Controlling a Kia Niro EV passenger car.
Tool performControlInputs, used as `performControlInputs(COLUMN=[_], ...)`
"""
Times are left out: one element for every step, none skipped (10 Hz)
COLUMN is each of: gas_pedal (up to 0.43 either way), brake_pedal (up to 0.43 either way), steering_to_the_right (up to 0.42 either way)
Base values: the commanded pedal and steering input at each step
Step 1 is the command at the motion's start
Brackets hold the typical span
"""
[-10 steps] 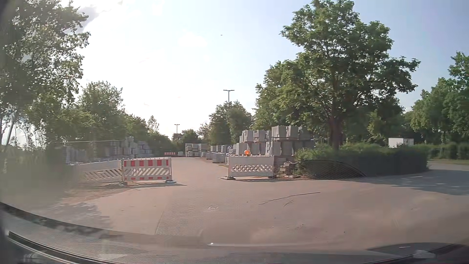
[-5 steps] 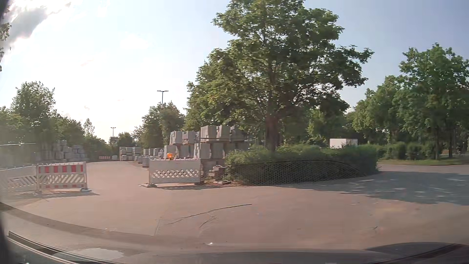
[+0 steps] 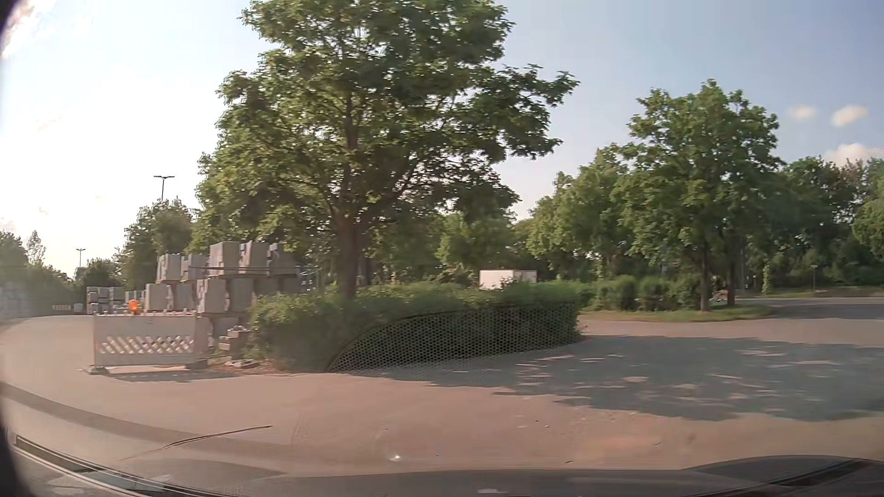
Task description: Follow the waypoints while adhering to traffic rules and regulations
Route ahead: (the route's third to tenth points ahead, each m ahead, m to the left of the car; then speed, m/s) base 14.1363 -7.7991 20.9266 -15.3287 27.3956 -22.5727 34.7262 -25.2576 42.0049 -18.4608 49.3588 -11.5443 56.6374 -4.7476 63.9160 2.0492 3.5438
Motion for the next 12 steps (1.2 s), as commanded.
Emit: performControlInputs(gas_pedal=[0.0, 0.0, 0.0, 0.0, 0.0, 0.0, 0.0, 0.0, 0.0, 0.0, 0.0, 0.0], brake_pedal=[0.012, 0.012, 0.012, 0.012, 0.012, 0.012, 0.012, 0.012, 0.012, 0.012, 0.012, 0.012], steering_to_the_right=[0.63, 0.629, 0.621, 0.608, 0.589, 0.569, 0.551, 0.537, 0.508, 0.459, 0.414, 0.377])
